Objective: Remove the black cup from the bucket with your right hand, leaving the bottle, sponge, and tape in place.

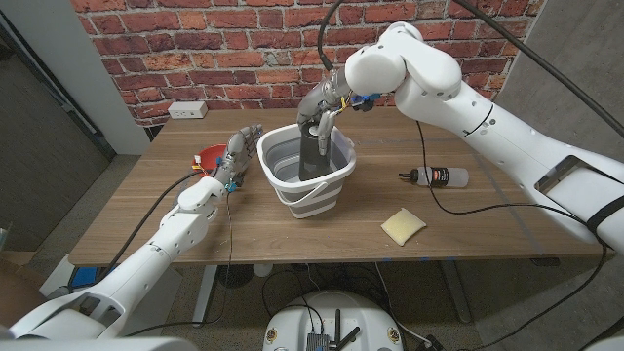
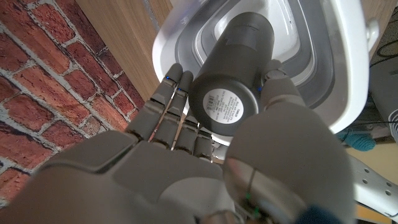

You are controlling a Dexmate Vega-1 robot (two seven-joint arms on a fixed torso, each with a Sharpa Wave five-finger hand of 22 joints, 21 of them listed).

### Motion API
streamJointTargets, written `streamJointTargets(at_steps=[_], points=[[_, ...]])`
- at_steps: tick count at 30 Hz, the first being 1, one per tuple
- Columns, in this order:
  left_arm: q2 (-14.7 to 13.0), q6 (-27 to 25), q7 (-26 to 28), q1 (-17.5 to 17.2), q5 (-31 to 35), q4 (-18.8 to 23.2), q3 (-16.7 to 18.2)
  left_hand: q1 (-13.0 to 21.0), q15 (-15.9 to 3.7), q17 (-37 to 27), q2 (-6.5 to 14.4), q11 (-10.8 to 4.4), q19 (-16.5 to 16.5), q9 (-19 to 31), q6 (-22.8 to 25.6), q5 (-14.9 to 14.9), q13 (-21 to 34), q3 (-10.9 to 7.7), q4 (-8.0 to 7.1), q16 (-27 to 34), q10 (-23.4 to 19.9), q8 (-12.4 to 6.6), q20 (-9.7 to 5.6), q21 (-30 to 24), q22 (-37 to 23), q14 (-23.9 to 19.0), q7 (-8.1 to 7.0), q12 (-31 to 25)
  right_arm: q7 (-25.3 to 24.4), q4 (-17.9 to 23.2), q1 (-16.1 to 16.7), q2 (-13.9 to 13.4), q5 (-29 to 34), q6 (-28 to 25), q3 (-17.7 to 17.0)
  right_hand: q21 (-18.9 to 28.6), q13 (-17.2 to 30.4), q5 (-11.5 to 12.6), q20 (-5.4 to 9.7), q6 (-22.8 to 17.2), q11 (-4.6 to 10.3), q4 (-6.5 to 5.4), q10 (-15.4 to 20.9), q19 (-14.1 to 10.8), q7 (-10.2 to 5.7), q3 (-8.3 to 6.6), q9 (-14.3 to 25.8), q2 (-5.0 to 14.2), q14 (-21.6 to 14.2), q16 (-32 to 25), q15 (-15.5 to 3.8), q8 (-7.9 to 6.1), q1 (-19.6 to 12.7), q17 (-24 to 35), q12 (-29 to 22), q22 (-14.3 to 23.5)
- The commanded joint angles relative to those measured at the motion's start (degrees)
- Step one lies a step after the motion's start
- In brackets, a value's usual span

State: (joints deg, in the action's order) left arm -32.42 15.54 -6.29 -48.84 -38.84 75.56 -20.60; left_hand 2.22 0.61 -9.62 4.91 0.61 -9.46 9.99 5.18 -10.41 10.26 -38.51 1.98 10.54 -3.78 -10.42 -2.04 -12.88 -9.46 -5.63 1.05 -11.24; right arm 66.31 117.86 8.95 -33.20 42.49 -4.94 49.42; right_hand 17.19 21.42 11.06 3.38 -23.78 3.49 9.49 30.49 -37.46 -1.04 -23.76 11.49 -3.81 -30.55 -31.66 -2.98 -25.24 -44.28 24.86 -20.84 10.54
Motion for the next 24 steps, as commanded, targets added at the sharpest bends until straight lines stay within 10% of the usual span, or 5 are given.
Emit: streamJointTargets(at_steps=[1,24], points=[[0.0,-0.5,0.0,0.3,0.1,0.0,-0.1,-0.6,0.10,-0.1,2.9,0.18,-0.6,0.2,0.1,0.0,0.1,-0.43,0.24,-0.3,-0.1,-0.11,-2.61,0.1,-0.1,-0.3,-0.43,0.1,-2.8,0.8,0.9,-2.1,-5.5,-4.0,-3.1,0.0,0.2,0.4,0.53,-3.0,2.29,-0.25,3.0,-0.3,-1.39,-0.11,0.4,1.29,-0.8,-0.1,-7.57,-1.15,-1.1,0.2,-0.5,0.2],[-0.3,-1.8,-0.7,1.5,0.1,-0.6,-0.5,-0.6,0.07,-0.1,2.9,0.14,-0.8,0.2,0.1,0.0,0.1,-0.54,0.20,-0.4,0.0,-0.08,-2.59,0.6,-0.1,-0.2,-0.38,0.1,-11.0,3.0,1.8,-7.5,-18.4,-9.4,-7.7,0.1,0.5,0.5,0.61,-3.6,2.19,-0.33,3.9,-0.5,-1.25,0.08,0.4,1.44,-1.1,-0.3,-7.47,-1.34,-1.3,0.6,-0.5,0.2]])
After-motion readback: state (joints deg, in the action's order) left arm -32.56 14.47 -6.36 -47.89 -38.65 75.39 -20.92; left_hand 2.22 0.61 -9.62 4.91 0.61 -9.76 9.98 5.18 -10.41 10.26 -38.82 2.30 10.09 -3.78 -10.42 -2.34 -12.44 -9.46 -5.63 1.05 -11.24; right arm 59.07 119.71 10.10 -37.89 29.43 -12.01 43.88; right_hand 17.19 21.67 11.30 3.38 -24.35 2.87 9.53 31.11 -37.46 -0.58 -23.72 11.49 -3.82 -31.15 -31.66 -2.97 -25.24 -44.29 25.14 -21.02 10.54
